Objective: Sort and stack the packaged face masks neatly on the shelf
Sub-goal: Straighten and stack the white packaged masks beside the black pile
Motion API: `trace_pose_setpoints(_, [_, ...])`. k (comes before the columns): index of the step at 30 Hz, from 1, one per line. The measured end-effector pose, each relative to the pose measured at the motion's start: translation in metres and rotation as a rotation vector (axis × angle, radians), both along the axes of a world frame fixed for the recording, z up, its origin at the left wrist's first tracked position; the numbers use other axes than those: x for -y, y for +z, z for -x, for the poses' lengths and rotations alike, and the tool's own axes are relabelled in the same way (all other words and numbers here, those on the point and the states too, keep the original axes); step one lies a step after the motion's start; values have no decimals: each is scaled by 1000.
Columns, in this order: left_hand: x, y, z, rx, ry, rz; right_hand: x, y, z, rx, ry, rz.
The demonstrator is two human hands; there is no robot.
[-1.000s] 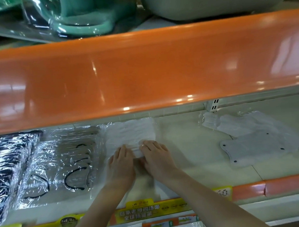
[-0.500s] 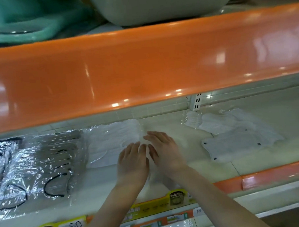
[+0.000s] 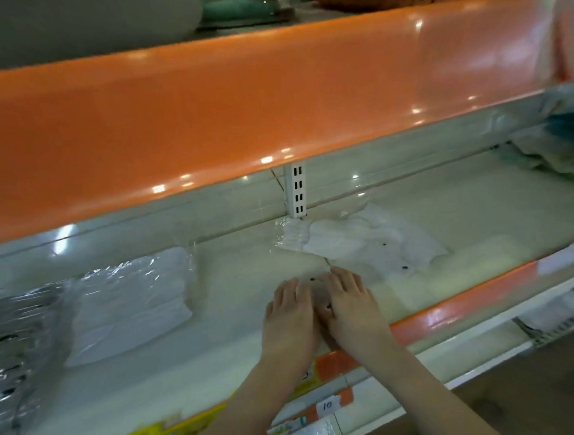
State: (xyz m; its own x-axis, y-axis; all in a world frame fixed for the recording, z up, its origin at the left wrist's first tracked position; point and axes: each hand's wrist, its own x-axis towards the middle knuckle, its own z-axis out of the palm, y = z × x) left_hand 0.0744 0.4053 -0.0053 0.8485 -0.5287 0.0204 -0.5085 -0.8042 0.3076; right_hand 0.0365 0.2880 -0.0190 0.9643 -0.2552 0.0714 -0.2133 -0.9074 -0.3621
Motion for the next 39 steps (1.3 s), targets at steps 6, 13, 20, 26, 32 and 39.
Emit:
trace_pose_setpoints(6, [14,-9,4,43,-53,15,16,-6,11,39,12,58])
trace_pose_setpoints(13, [11,-20,5,99,-64,10,15,-17,12,119,-19,155])
trace_pose_setpoints(20, [13,-15,8,106,-73,49,14,-19,9,238,-23,159])
trace_pose_setpoints(26, [12,-15,8,52,-30,253,20,-22,2,255,58,128])
trace_pose_setpoints(32, [6,-4,5,-51,202,507,28,4,0,172,76,22])
trace_pose_setpoints(39, [-9,35,-1,-298,229,974,30,81,15,275,148,-858])
